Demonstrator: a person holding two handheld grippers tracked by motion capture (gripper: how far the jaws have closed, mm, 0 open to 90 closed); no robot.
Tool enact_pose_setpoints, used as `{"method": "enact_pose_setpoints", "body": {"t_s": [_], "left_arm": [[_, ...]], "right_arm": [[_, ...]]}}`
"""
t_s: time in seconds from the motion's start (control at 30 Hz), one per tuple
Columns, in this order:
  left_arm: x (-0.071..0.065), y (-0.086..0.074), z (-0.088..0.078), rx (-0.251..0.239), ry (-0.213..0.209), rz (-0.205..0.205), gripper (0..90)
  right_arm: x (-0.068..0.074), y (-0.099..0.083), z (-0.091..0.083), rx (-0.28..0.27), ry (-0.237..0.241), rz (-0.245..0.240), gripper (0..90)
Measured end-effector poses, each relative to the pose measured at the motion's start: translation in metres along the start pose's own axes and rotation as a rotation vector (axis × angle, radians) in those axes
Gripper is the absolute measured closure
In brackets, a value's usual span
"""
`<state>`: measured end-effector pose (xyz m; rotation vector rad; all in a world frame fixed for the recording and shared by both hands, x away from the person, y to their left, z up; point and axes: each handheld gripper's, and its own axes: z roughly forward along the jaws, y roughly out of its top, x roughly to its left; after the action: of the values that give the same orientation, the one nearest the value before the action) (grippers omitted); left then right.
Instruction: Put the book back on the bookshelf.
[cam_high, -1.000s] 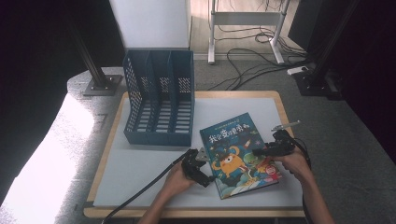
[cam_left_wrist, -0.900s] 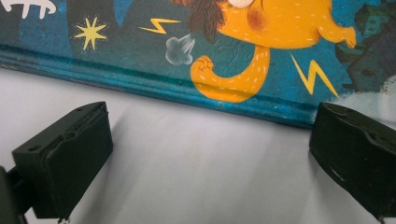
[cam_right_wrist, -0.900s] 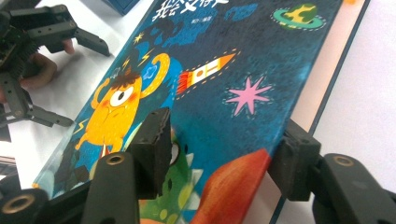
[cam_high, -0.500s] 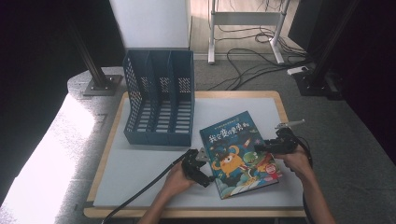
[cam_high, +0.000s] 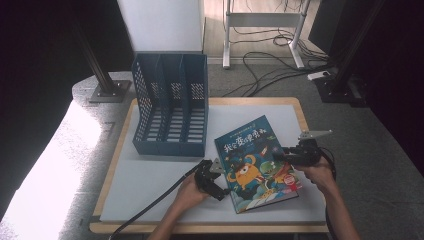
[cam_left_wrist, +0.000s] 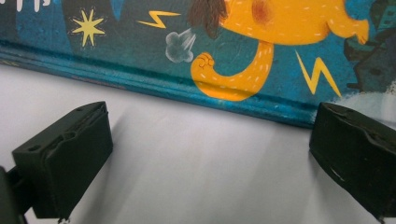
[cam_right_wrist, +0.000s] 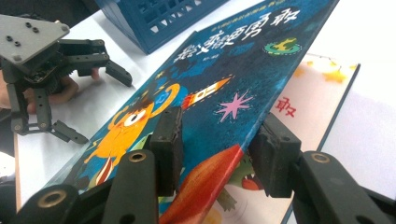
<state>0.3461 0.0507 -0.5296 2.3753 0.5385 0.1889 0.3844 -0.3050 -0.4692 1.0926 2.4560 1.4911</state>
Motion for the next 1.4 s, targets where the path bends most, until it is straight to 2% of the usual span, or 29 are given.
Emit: {"method": "enact_pose_setpoints", "body": {"t_s": [0.23, 0.5, 0.7, 0.97, 1.2, 1.4], "left_arm": [[0.000, 0.000, 0.000, 0.000, 0.000, 0.000, 0.0], [0.000, 0.000, 0.000, 0.001, 0.000, 0.002, 0.0], [0.000, 0.000, 0.000, 0.001, 0.000, 0.002, 0.0], [0.000, 0.000, 0.000, 0.001, 0.000, 0.002, 0.0], [0.000, 0.000, 0.000, 0.001, 0.000, 0.001, 0.0], [0.000, 0.000, 0.000, 0.001, -0.001, -0.001, 0.0]], "right_arm": [[0.006, 0.002, -0.002, -0.034, -0.008, -0.051, 55.8], [0.012, 0.004, -0.005, -0.073, 0.004, -0.100, 57.3], [0.013, 0.005, -0.005, -0.065, -0.005, -0.086, 57.6], [0.016, 0.008, -0.004, -0.014, -0.046, -0.036, 57.7], [0.015, 0.003, -0.005, -0.038, -0.048, -0.053, 58.1], [0.020, 0.000, -0.011, -0.081, -0.048, -0.105, 58.2]]}}
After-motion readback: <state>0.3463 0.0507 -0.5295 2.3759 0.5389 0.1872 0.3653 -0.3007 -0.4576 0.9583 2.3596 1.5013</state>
